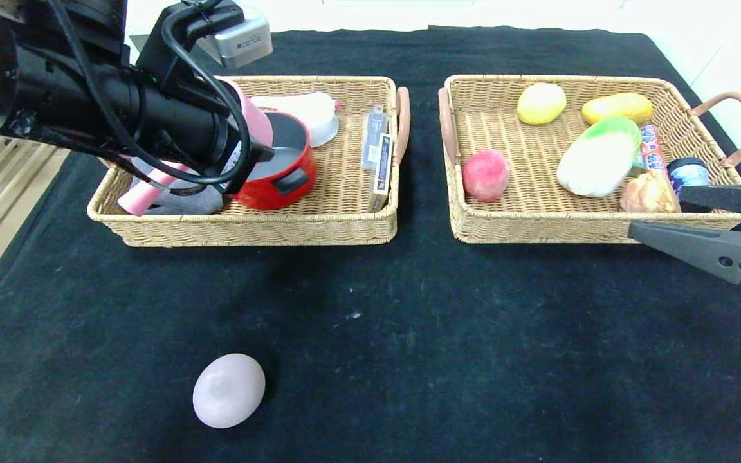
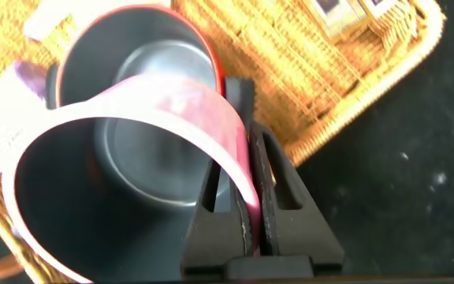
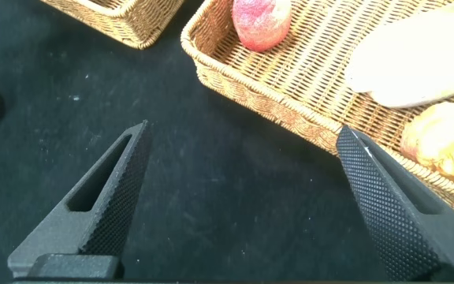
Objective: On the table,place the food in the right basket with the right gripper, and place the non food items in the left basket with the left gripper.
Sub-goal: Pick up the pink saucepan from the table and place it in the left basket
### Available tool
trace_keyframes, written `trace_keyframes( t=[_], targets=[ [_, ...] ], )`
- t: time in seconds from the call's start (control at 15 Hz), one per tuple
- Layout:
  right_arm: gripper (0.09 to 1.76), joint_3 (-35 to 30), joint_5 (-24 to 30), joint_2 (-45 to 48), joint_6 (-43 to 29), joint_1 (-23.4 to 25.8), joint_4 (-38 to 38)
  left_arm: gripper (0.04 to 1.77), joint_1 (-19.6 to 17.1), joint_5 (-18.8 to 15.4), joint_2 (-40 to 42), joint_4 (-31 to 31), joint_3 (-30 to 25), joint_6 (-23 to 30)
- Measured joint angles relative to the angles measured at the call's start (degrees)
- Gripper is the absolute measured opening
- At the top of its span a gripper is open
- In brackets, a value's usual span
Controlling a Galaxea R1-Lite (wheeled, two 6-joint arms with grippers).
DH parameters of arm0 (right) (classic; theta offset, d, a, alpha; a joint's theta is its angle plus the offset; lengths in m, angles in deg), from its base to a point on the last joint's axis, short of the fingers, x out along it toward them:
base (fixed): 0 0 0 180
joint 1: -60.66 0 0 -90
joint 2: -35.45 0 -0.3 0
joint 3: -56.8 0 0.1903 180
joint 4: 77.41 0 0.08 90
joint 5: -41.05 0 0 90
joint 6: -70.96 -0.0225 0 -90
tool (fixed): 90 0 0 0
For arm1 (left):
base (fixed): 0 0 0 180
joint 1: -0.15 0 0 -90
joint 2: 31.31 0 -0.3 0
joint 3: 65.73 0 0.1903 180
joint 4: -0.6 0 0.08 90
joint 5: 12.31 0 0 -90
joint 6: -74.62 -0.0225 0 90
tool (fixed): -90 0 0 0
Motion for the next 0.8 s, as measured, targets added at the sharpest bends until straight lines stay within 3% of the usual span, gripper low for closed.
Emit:
trace_keyframes(
  t=[0.4, 0.8],
  targets=[
    [1.71, 0.0, 0.0, 0.0, 0.0, 0.0, 0.0, 0.18, -3.7, -3.2, -4.5, 0.4, 4.7, -6.0],
    [1.71, 0.0, 0.0, -0.1, 0.0, 0.0, 0.0, 0.18, -5.4, -3.4, -7.8, 0.8, 8.9, -10.5]
  ],
)
